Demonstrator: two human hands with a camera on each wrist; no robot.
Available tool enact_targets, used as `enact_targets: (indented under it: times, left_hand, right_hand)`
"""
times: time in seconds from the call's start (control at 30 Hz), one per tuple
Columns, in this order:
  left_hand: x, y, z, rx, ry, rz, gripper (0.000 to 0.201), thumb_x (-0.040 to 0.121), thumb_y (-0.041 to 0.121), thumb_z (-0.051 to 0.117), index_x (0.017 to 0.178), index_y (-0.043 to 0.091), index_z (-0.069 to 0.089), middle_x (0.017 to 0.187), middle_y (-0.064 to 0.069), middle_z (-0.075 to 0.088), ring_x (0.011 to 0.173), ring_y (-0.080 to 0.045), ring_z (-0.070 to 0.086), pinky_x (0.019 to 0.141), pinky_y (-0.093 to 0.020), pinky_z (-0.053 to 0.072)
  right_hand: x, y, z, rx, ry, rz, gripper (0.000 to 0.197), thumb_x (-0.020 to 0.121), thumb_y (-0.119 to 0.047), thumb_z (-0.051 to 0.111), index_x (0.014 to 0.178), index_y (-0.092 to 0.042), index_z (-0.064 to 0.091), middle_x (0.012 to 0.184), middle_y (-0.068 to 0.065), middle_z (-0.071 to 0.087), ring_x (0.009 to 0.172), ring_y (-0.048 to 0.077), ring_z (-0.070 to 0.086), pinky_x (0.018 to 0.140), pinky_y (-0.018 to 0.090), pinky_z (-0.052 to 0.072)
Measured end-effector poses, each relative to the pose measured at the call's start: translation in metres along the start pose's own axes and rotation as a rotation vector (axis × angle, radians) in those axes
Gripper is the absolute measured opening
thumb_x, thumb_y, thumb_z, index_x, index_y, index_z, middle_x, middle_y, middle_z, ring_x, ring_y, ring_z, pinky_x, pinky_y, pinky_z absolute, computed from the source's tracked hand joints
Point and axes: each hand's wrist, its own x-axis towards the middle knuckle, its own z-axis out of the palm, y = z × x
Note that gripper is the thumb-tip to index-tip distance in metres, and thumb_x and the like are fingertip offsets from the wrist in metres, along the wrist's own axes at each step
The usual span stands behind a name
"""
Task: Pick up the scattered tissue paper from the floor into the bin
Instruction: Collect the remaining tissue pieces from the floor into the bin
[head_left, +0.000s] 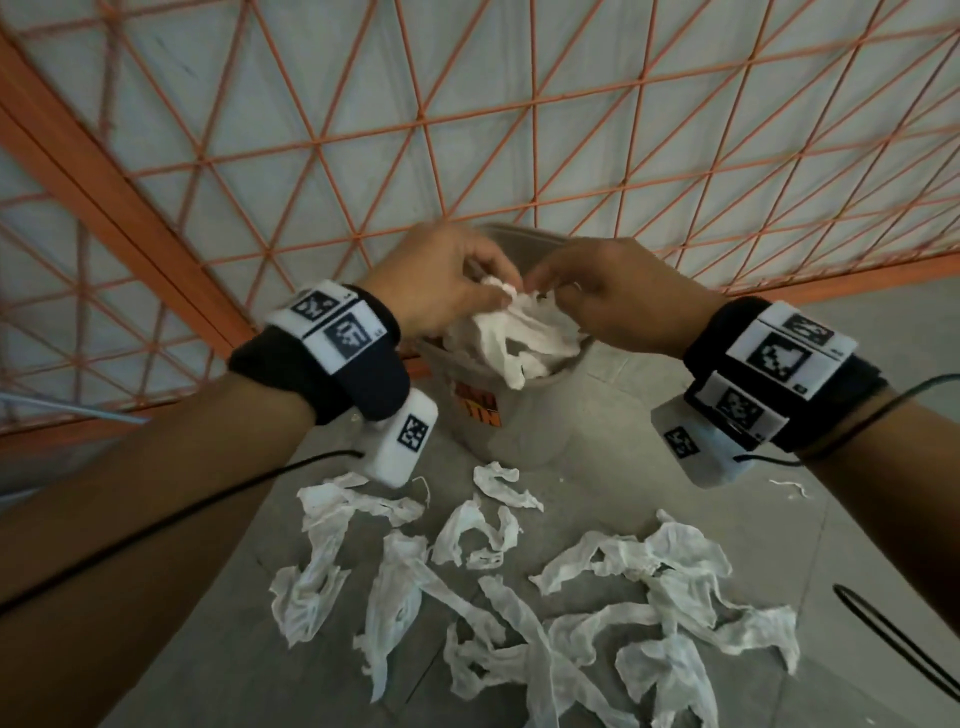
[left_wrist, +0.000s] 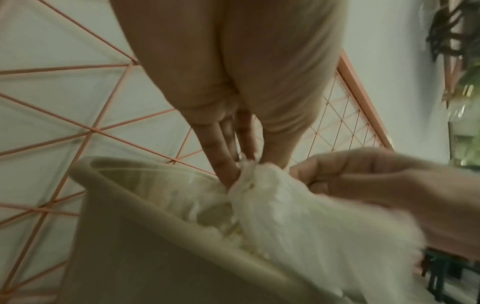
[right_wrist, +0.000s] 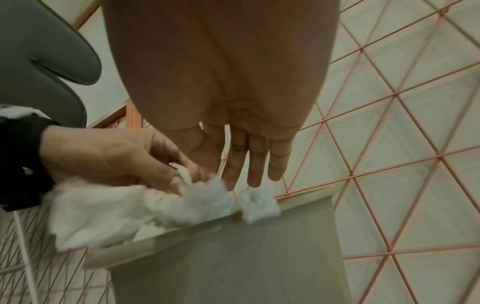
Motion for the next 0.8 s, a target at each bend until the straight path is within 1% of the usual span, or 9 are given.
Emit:
enact_targets:
  times: [0.1,0.13,0.2,0.27,0.37,0.43,0.57,0.67,0.8]
  left_hand:
    - [0.020,-0.001,0.013,0.144,0.222,0.017,0.012,0.075,0.020,0.074,0.086,0.025,0.069,0.086,0.005,0.055,0.076,-0.010,0.053,0.068,-0.020,0.041]
    - [0.025,-0.001,0.019,0.158,0.233,0.022,0.012,0.075,0.018,0.072,0.084,0.024,0.067,0.085,0.005,0.055,0.078,-0.014,0.055,0.072,-0.026,0.046]
    - [0.032,-0.002,0.033,0.223,0.088,-0.001,0.011,0.077,0.018,0.071,0.086,0.023,0.068,0.083,0.007,0.059,0.085,-0.018,0.062,0.078,-0.032,0.050]
    - [0.033,-0.003,0.044,0.331,-0.230,-0.049,0.013,0.083,0.025,0.068,0.095,0.025,0.072,0.091,0.008,0.066,0.091,-0.017,0.064,0.080,-0.029,0.049]
    - [0.027,0.000,0.042,0.352,-0.467,-0.065,0.024,0.090,0.032,0.060,0.110,0.027,0.072,0.112,0.007,0.071,0.100,-0.014,0.062,0.085,-0.027,0.046]
    - [0.016,0.004,0.025,0.284,-0.347,-0.036,0.025,0.094,0.031,0.055,0.114,0.028,0.071,0.119,0.009,0.068,0.107,-0.010,0.059,0.088,-0.024,0.042]
    - [-0.030,0.004,-0.007,-0.020,0.093,0.003,0.023,0.094,0.031,0.055,0.108,0.031,0.072,0.106,0.017,0.070,0.098,0.002,0.062,0.084,-0.012,0.045]
    - [-0.072,-0.026,0.001,-0.155,0.386,-0.047,0.020,0.091,0.027,0.055,0.101,0.026,0.073,0.097,0.013,0.073,0.093,0.000,0.066,0.086,-0.016,0.049]
    - [-0.119,-0.102,0.051,-0.097,0.350,-0.329,0.018,0.089,0.019,0.058,0.099,0.024,0.072,0.102,0.007,0.072,0.097,-0.006,0.065,0.090,-0.022,0.050]
  right_hand:
    - [-0.011,0.003,0.005,0.080,0.178,0.052,0.036,0.085,-0.008,0.049,0.114,-0.019,0.067,0.106,0.004,0.059,0.088,0.009,0.052,0.078,0.009,0.038]
    - [-0.016,0.004,0.008,0.080,0.252,0.061,0.034,0.085,-0.010,0.049,0.113,-0.019,0.066,0.104,0.003,0.058,0.086,0.010,0.052,0.075,0.010,0.036]
    - [-0.028,0.007,0.016,0.087,0.380,0.082,0.029,0.086,-0.011,0.050,0.109,-0.018,0.067,0.101,0.005,0.059,0.086,0.015,0.054,0.077,0.020,0.041]
    - [-0.043,0.011,0.025,0.123,0.461,0.114,0.026,0.086,-0.010,0.052,0.105,-0.017,0.068,0.100,0.006,0.059,0.090,0.019,0.057,0.082,0.031,0.048]
    - [-0.073,0.019,0.040,0.202,0.481,0.193,0.024,0.086,-0.008,0.053,0.102,-0.018,0.067,0.101,0.002,0.058,0.087,0.015,0.059,0.076,0.023,0.049]
    - [-0.096,0.027,0.055,0.250,0.451,0.282,0.024,0.086,-0.006,0.053,0.100,-0.020,0.066,0.102,-0.001,0.059,0.083,0.013,0.059,0.070,0.018,0.047]
    - [-0.141,0.038,0.101,0.254,0.152,0.443,0.018,0.090,-0.013,0.055,0.100,-0.021,0.068,0.104,0.000,0.062,0.090,0.018,0.061,0.079,0.037,0.052]
    - [-0.159,0.035,0.141,0.203,-0.110,0.369,0.021,0.094,-0.020,0.052,0.107,-0.019,0.069,0.110,0.003,0.064,0.098,0.022,0.061,0.083,0.030,0.047]
    - [-0.144,0.023,0.186,0.093,-0.355,0.207,0.033,0.093,-0.028,0.048,0.119,-0.016,0.063,0.126,0.010,0.058,0.114,0.030,0.055,0.095,0.037,0.046]
